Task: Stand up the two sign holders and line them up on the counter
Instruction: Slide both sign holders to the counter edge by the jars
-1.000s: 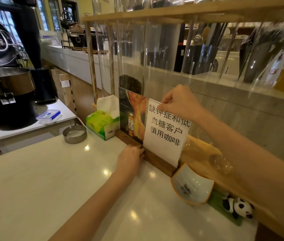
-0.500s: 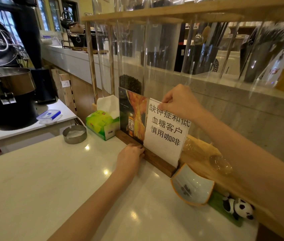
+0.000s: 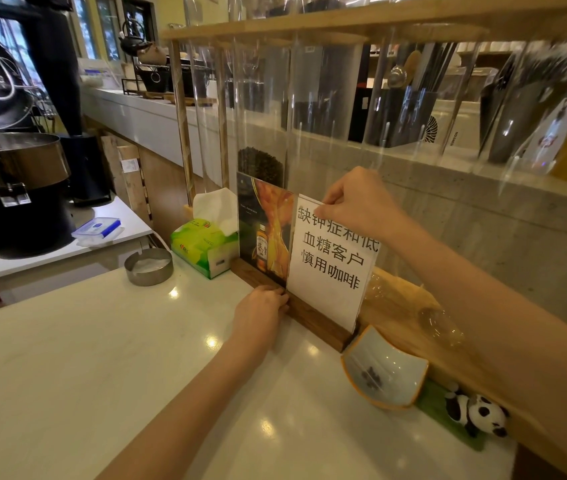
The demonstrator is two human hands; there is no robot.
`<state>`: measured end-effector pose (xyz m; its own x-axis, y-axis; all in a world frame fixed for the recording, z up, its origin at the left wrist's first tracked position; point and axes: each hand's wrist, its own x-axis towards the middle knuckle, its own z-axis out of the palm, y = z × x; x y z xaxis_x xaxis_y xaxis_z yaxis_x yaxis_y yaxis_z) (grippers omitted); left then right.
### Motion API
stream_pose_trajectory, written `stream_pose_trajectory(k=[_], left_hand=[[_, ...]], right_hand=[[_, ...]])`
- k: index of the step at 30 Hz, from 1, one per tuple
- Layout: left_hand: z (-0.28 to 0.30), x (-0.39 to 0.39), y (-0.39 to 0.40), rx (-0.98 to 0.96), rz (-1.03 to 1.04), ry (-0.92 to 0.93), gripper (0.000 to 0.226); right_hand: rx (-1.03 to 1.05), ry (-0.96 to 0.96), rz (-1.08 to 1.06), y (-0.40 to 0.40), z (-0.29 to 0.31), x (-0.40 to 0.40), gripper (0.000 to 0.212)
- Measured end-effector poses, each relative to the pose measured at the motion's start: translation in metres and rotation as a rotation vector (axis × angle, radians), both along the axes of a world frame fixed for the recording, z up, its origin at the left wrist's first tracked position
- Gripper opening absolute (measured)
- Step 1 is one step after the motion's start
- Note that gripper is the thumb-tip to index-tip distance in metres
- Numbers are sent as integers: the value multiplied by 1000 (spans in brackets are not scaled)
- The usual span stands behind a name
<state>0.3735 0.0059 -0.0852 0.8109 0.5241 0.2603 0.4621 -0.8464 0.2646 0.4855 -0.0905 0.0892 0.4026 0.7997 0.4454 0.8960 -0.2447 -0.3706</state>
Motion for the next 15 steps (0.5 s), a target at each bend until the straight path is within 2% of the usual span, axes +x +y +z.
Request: stream_pose_trajectory(k=[15], left_hand=[[-1, -2, -2, 13, -21, -59, 32]], right_hand=[[16, 4, 21, -1, -3, 2, 16]])
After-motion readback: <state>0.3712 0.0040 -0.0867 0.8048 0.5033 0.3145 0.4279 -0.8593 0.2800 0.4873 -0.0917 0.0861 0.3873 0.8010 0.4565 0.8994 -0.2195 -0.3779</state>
